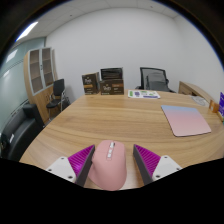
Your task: Arrange mouse
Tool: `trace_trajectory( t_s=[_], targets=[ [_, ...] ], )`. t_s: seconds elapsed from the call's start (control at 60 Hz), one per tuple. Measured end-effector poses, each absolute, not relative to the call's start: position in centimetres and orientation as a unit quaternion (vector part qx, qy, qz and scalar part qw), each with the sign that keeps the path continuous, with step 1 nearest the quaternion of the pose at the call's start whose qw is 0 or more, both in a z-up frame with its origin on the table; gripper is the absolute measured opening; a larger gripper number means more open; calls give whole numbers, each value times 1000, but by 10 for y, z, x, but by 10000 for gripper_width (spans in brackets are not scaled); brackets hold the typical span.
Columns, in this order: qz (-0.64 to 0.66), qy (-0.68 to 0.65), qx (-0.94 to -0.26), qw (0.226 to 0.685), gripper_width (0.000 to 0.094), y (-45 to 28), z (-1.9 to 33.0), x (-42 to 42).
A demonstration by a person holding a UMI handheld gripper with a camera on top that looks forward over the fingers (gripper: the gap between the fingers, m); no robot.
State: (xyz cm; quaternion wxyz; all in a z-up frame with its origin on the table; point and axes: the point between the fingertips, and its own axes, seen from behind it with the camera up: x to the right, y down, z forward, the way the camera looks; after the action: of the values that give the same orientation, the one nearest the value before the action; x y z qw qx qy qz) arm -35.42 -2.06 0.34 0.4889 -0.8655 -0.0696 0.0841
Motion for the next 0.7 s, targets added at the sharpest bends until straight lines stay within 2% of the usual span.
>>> trace_trajectory(
  t_s=[0.05, 0.083, 0.167, 0.3, 0.483, 0.567, 0.7],
  targets=[
    [88, -60, -870, 482, 733, -17, 0, -354],
    [94, -51, -873, 475, 607, -16, -3, -354],
    [67, -55, -878, 471, 524, -14, -5, -347],
    [46, -54, -883, 464, 429, -13, -7, -345],
    [50, -28, -893, 446, 423, -13, -4, -348],
    [66, -18, -882, 467, 424, -2, 38, -351],
    [66, -26, -841, 536, 423, 36, 145, -332]
  ],
)
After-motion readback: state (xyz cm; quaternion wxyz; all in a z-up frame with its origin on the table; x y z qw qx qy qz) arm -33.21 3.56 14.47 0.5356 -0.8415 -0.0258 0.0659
